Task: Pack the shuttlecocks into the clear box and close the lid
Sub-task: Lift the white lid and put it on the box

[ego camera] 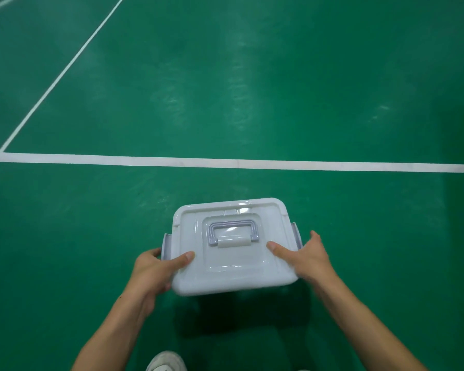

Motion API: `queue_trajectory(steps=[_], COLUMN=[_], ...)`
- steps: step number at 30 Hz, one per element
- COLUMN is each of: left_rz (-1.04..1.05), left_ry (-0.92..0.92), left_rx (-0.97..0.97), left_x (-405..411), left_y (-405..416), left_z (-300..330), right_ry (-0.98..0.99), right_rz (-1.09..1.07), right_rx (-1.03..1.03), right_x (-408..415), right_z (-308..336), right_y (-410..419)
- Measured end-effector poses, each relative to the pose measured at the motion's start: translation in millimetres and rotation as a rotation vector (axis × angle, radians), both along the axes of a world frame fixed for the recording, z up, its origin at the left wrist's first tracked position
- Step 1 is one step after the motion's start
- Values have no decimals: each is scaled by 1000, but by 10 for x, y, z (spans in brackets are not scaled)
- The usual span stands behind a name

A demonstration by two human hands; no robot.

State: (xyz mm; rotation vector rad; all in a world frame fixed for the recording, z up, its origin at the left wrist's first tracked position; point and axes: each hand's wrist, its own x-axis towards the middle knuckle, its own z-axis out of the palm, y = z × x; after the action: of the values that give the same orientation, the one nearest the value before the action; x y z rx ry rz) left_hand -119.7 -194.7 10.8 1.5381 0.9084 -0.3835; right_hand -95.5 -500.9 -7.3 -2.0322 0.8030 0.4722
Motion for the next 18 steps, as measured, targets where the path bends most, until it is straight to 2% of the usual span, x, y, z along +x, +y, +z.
queue_trajectory(steps=[2, 4, 10, 18], left_rz=[76, 138, 248, 386], left_ry=[-31, -65, -128, -205], left_rx=[3, -6, -107, -125], left_x=[1, 0, -16, -68], left_y=[-33, -67, -154, -261], left_z=[-18, -30, -41, -139], right_ry=[26, -31, -157, -401], right_rz=[-68, -81, -193, -147], right_rx=[258, 311, 327, 237], right_x=[27, 27, -8, -165], right_z=[42, 67, -67, -164], right_y=[-33, -20, 49, 184])
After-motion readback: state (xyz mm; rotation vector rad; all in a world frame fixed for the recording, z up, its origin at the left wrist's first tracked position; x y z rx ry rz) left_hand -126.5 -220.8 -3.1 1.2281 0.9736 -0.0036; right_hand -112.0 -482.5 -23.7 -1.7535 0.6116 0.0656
